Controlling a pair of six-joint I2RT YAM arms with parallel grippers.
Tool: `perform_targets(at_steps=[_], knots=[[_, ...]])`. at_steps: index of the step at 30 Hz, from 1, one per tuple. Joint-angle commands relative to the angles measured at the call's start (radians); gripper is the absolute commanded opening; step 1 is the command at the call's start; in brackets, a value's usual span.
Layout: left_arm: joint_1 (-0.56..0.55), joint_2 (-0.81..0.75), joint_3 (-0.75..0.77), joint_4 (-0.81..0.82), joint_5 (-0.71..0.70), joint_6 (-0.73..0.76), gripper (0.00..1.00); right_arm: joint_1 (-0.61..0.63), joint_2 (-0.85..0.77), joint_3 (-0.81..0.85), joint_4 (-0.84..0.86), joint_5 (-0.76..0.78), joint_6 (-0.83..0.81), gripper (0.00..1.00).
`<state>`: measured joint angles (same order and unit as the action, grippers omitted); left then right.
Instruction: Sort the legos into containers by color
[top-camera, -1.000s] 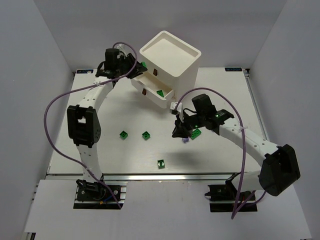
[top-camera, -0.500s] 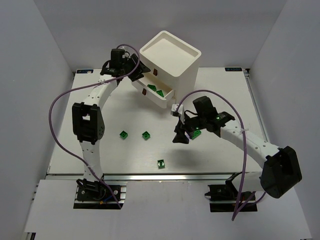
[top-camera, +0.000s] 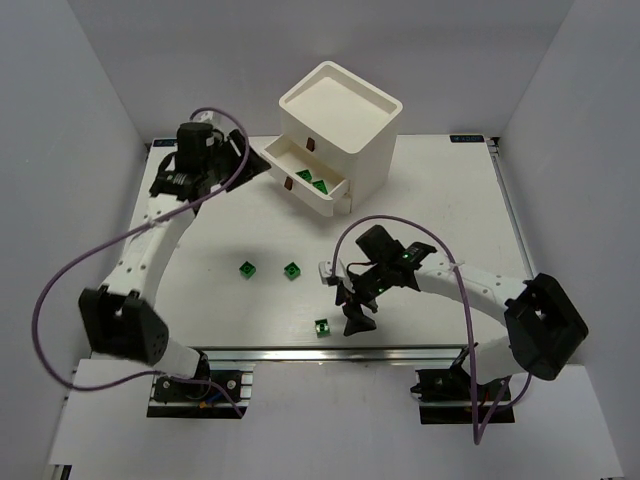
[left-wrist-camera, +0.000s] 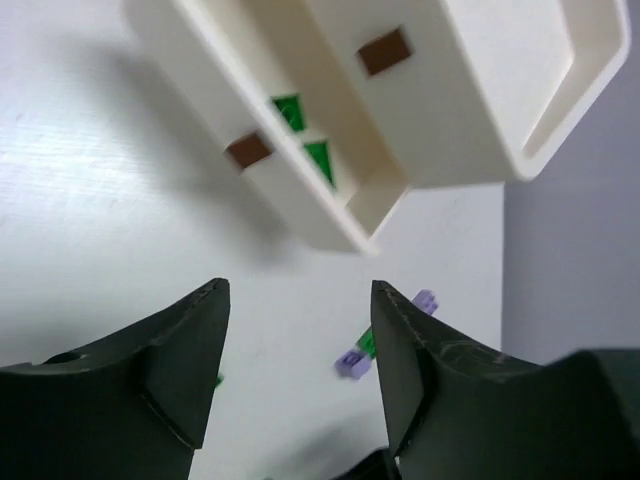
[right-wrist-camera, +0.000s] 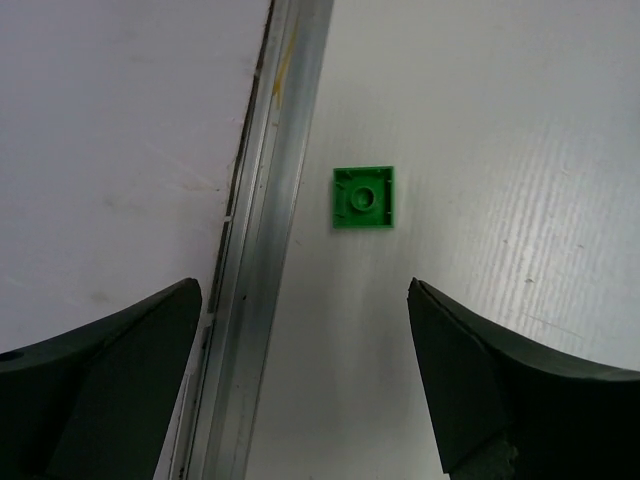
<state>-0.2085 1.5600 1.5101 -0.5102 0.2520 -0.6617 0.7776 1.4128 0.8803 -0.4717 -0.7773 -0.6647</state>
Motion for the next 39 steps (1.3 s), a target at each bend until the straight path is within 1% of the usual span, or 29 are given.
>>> perform_targets(at_steps=[1, 2, 3, 4, 5, 6, 8, 10, 11, 15, 18, 21, 22, 24, 25, 26, 27, 28, 29, 33, 34, 36, 37, 39], knots=[[0.006, -0.17, -0.178, -0.117, -0.1, 0.069, 0.69, 0.043, 0.024, -0.003, 0.044, 0.007, -0.143, 0.89], [0.006, -0.205, -0.221, -0.128, -0.109, 0.071, 0.7, 0.066, 0.038, 0.003, 0.057, 0.024, -0.153, 0.89], [0.006, -0.278, -0.264, -0.139, -0.12, 0.068, 0.74, 0.072, 0.063, 0.006, 0.076, 0.059, -0.162, 0.89], [0.006, -0.319, -0.348, -0.139, -0.131, 0.065, 0.74, 0.083, 0.075, 0.006, 0.088, 0.073, -0.174, 0.89], [0.006, -0.354, -0.387, -0.145, -0.141, 0.06, 0.75, 0.104, 0.084, 0.008, 0.108, 0.085, -0.187, 0.89], [0.006, -0.421, -0.424, -0.149, -0.152, 0.042, 0.75, 0.115, 0.11, 0.014, 0.119, 0.116, -0.197, 0.89], [0.006, -0.483, -0.508, -0.172, -0.178, 0.01, 0.75, 0.146, 0.144, 0.029, 0.142, 0.165, -0.19, 0.89], [0.006, -0.558, -0.551, -0.192, -0.192, -0.004, 0.75, 0.161, 0.199, 0.058, 0.154, 0.202, -0.156, 0.89], [0.006, -0.581, -0.585, -0.212, -0.204, -0.012, 0.75, 0.178, 0.213, 0.066, 0.165, 0.219, -0.142, 0.89], [0.006, -0.663, -0.637, -0.264, -0.235, -0.045, 0.76, 0.212, 0.267, 0.085, 0.205, 0.294, -0.092, 0.89], [0.006, -0.704, -0.678, -0.283, -0.281, -0.067, 0.76, 0.227, 0.29, 0.079, 0.237, 0.347, -0.052, 0.85], [0.006, -0.716, -0.717, -0.275, -0.292, -0.096, 0.76, 0.247, 0.308, 0.077, 0.251, 0.389, -0.033, 0.72], [0.006, -0.716, -0.725, -0.271, -0.295, -0.105, 0.76, 0.25, 0.308, 0.077, 0.248, 0.394, -0.032, 0.61], [0.006, -0.709, -0.745, -0.255, -0.3, -0.128, 0.76, 0.252, 0.305, 0.075, 0.24, 0.394, -0.038, 0.49], [0.006, -0.706, -0.763, -0.246, -0.306, -0.134, 0.76, 0.252, 0.301, 0.075, 0.234, 0.392, -0.045, 0.34], [0.006, -0.701, -0.772, -0.222, -0.306, -0.15, 0.77, 0.249, 0.284, 0.077, 0.219, 0.38, -0.05, 0.26], [0.006, -0.686, -0.783, -0.206, -0.307, -0.157, 0.78, 0.249, 0.273, 0.083, 0.209, 0.372, -0.061, 0.07], [0.006, -0.677, -0.803, -0.186, -0.306, -0.162, 0.79, 0.243, 0.259, 0.086, 0.202, 0.371, -0.064, 0.0], [0.006, -0.664, -0.812, -0.148, -0.303, -0.171, 0.79, 0.241, 0.244, 0.094, 0.187, 0.377, -0.068, 0.0], [0.006, -0.559, -0.818, -0.08, -0.299, -0.197, 0.8, 0.198, 0.144, 0.181, 0.148, 0.401, -0.056, 0.0], [0.006, -0.51, -0.812, -0.074, -0.301, -0.2, 0.8, 0.18, 0.138, 0.242, 0.139, 0.406, -0.04, 0.0], [0.006, -0.46, -0.797, -0.05, -0.3, -0.207, 0.8, 0.145, 0.13, 0.313, 0.13, 0.452, -0.013, 0.0], [0.006, -0.418, -0.791, -0.045, -0.3, -0.208, 0.8, 0.12, 0.132, 0.382, 0.133, 0.473, 0.023, 0.0], [0.006, -0.378, -0.766, -0.034, -0.304, -0.21, 0.81, 0.069, 0.15, 0.451, 0.156, 0.538, 0.046, 0.0]])
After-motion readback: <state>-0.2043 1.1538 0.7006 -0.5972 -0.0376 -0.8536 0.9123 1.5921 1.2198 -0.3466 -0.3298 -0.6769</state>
